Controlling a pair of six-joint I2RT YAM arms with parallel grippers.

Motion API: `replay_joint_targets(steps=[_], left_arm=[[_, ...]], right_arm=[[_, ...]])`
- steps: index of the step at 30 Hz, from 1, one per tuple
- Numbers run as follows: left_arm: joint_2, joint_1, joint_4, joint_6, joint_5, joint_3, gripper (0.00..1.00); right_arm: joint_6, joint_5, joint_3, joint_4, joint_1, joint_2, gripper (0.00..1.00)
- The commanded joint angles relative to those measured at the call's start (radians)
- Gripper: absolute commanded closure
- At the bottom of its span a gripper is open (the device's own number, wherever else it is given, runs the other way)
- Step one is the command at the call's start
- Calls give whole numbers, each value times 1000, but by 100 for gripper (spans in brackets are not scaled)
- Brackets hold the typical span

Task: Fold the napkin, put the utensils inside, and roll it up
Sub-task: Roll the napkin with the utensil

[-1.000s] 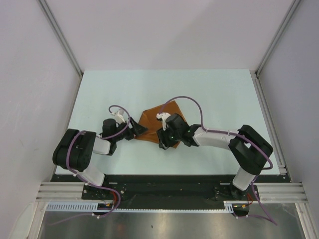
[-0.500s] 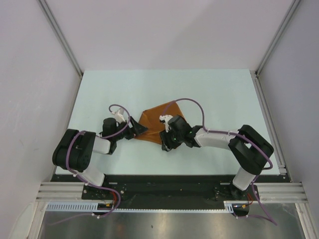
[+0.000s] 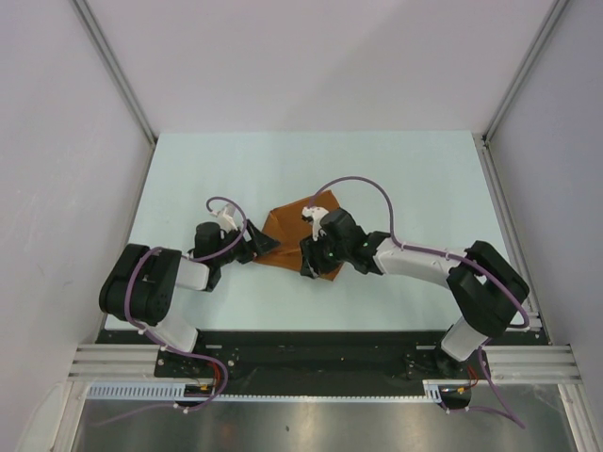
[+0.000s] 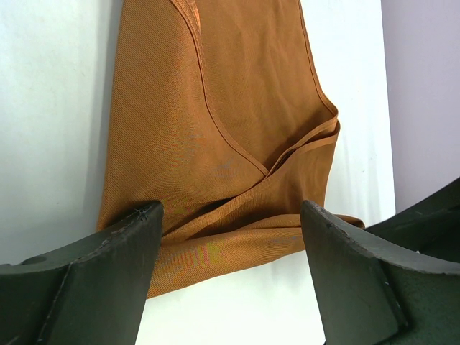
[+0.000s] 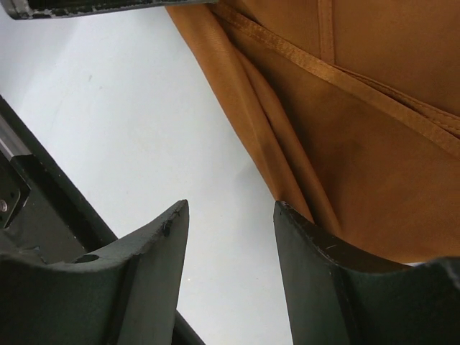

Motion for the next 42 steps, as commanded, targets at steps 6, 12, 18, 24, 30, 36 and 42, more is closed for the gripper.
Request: replay_joint_targets(steps=[6,12,18,24,30,36,42], left_arm=[[-7,-13,-66,48,-57,14,16],[-10,-23,-72,52,-62,19,16],[-18,-33,-83,58,-68,28,16],[-15,-38,-100,68,-75,39,16],[-14,-38,-132,65,-76,57,16],[-23,-38,-167,55,-77,69,16],[-21,-38,-163,46,-71,69,16]], right_arm=[[-16,12,-11,5,-41,22,44],[-1,29,-83,29,-44,28,44],[6,41,-120,57,-57,55,44],[-14,27,-99,43,-34,7,44],[-97,127,-10,-23,72,-82,40],[-224,219,6,83,123,-55,29],[-309,231,67,198,95,89,28]])
